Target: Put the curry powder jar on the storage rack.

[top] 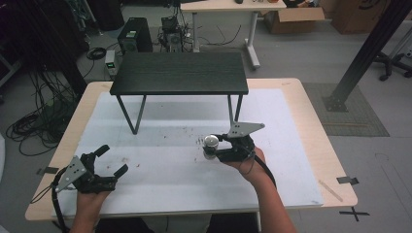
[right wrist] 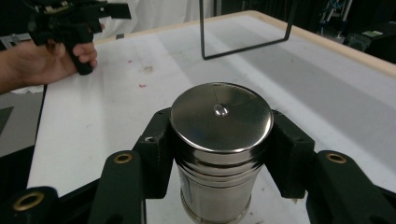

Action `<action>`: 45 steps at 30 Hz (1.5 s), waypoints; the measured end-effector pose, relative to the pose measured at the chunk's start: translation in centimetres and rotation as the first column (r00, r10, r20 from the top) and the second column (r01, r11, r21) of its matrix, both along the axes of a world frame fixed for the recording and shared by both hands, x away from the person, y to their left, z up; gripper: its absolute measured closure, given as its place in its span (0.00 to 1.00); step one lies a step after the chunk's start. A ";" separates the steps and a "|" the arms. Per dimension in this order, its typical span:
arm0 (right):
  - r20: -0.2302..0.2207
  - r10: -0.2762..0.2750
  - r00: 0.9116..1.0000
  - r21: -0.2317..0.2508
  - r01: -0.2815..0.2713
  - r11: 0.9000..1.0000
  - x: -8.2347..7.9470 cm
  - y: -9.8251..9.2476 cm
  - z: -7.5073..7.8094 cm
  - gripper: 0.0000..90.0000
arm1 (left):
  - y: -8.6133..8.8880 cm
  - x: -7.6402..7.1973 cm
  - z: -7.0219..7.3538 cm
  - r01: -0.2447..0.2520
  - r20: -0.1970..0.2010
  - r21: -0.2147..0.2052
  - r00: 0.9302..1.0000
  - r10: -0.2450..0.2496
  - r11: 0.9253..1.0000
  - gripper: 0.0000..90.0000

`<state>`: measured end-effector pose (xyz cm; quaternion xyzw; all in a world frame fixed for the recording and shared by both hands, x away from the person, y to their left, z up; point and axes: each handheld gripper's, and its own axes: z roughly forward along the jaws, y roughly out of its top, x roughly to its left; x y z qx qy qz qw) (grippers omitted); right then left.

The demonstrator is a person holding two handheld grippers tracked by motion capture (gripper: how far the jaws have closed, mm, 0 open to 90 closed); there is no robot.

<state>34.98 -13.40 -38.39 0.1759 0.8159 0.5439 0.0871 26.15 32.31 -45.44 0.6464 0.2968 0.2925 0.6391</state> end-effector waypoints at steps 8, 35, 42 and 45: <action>0.008 0.010 1.000 -0.005 -0.010 1.000 0.5 0.1 2.8 0.54 | 0.0 0.0 0.0 0.001 0.001 0.001 1.000 -0.001 1.000 0.00; 0.062 0.017 0.998 -0.001 -0.017 1.000 2.8 1.2 12.0 0.54 | 0.0 0.0 0.0 0.001 -0.001 0.000 1.000 -0.001 1.000 0.00; 0.057 0.002 0.998 0.017 -0.003 1.000 3.8 1.3 13.5 0.54 | 0.0 0.0 0.0 0.000 -0.002 0.001 1.000 0.000 1.000 0.00; 0.052 -0.006 0.999 0.017 0.005 1.000 4.2 1.4 14.0 0.54 | 0.0 0.0 0.0 0.000 -0.001 -0.002 1.000 0.000 1.000 0.00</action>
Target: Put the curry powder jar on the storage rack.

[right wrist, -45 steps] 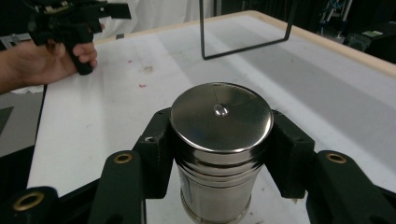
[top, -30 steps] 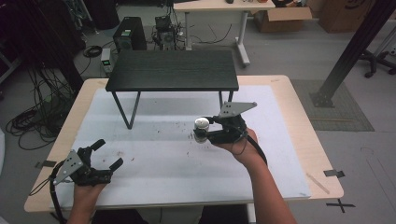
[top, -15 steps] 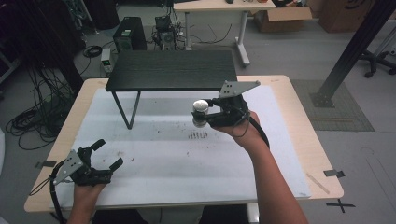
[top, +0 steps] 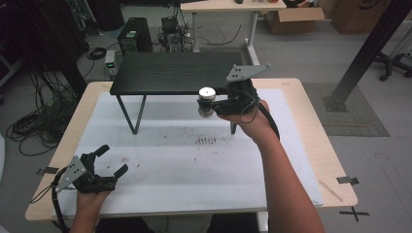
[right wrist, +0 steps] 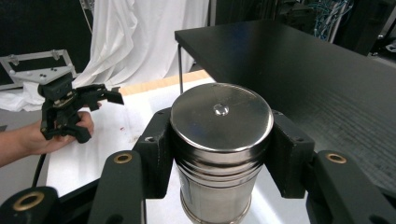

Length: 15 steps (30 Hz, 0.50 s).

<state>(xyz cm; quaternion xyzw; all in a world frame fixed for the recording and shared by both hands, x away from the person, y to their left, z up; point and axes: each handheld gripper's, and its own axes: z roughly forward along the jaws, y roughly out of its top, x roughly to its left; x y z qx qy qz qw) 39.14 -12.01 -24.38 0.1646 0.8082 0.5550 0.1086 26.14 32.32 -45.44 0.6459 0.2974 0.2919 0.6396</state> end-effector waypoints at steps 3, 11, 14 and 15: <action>-0.001 -0.009 1.000 0.000 0.009 1.000 0.4 0.0 0.6 0.54 | 0.0 0.0 0.0 0.000 0.001 0.002 1.000 0.000 1.000 0.00; 0.002 -0.033 0.999 0.011 0.033 0.999 1.4 0.0 2.1 0.54 | 0.0 0.0 0.0 0.000 0.001 -0.001 1.000 0.000 1.000 0.00; -0.001 -0.046 0.999 0.013 0.046 0.999 2.0 0.0 2.6 0.54 | 0.0 0.0 0.0 0.000 0.001 0.001 1.000 0.000 1.000 0.00; -0.003 -0.051 0.999 0.012 0.051 0.999 2.2 0.0 2.8 0.54 | 0.0 0.0 0.0 0.000 0.001 0.001 1.000 0.000 1.000 0.00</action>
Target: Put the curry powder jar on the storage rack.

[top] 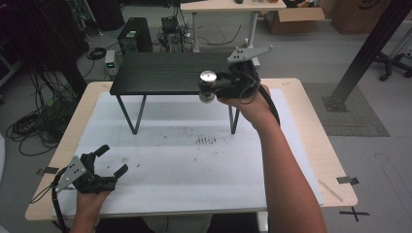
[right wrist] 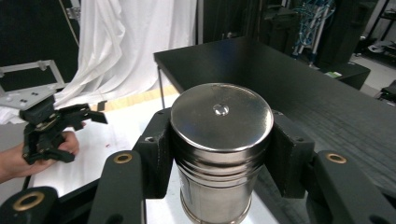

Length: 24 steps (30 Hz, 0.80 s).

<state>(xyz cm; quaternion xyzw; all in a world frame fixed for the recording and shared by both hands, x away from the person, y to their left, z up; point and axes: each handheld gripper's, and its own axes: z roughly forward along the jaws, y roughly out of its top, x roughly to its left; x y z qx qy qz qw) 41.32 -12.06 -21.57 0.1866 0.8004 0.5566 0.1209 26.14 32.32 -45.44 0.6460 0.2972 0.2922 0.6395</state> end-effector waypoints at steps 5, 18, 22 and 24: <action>0.001 -0.029 1.000 -0.003 0.029 1.000 1.0 0.0 0.8 0.54 | 0.0 0.0 0.0 0.000 0.001 -0.002 1.000 0.000 1.000 0.00; -0.005 -0.081 0.997 -0.029 0.080 0.996 3.6 0.6 1.5 0.54 | 0.0 0.0 0.0 0.000 0.002 0.000 1.000 0.000 1.000 0.00; -0.018 -0.101 0.995 -0.033 0.100 0.994 4.3 0.7 1.1 0.54 | 0.0 0.0 0.0 0.000 0.002 0.000 1.000 0.000 1.000 0.00; -0.020 -0.110 0.994 -0.034 0.109 0.993 4.7 0.8 1.0 0.54 | 0.0 0.0 0.0 0.001 0.001 0.000 1.000 -0.001 1.000 0.00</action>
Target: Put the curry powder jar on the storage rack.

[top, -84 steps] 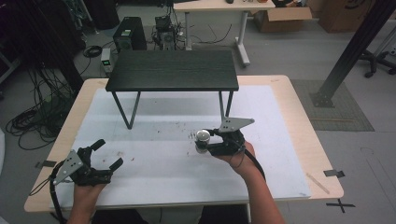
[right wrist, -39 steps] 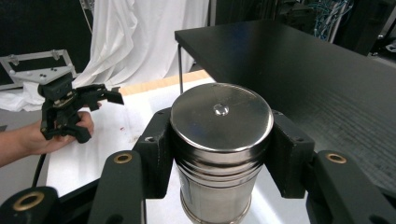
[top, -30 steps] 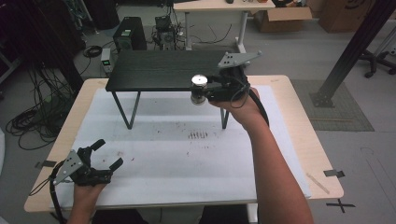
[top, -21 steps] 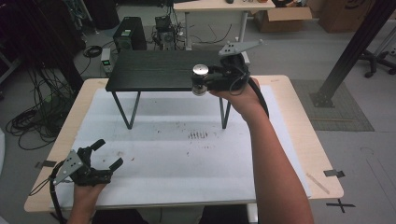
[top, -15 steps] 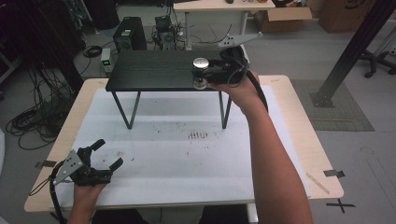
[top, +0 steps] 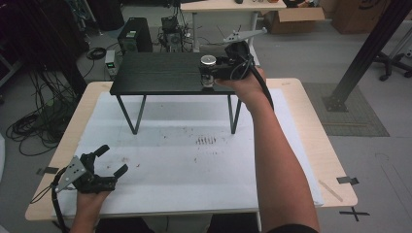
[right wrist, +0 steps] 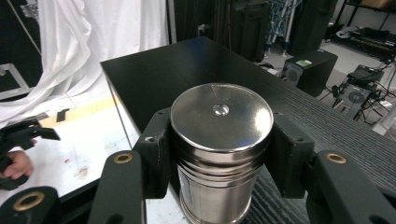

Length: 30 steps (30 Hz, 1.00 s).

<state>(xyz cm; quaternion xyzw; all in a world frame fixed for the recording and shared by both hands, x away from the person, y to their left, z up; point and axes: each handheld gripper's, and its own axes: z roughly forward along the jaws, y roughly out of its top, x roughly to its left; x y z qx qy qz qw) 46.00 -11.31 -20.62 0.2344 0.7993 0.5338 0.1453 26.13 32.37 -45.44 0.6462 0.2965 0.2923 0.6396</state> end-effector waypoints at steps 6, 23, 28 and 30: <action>0.002 -0.016 1.000 -0.016 0.016 1.000 0.9 0.3 -0.5 0.54 | 0.0 0.0 0.0 0.000 0.003 -0.002 1.000 0.000 1.000 0.00; -0.019 -0.081 0.997 -0.013 0.081 0.997 2.3 0.3 -1.5 0.54 | 0.0 0.0 0.0 0.000 0.003 -0.004 1.000 0.000 1.000 0.00; -0.023 -0.082 0.996 0.000 0.082 0.997 2.4 0.1 -1.6 0.54 | 0.0 0.0 0.0 0.000 0.002 -0.004 1.000 0.000 1.000 0.00; -0.022 -0.083 0.996 -0.001 0.083 0.997 2.4 0.2 -1.6 0.54 | 0.0 0.0 0.0 0.000 0.002 -0.005 1.000 0.000 1.000 0.00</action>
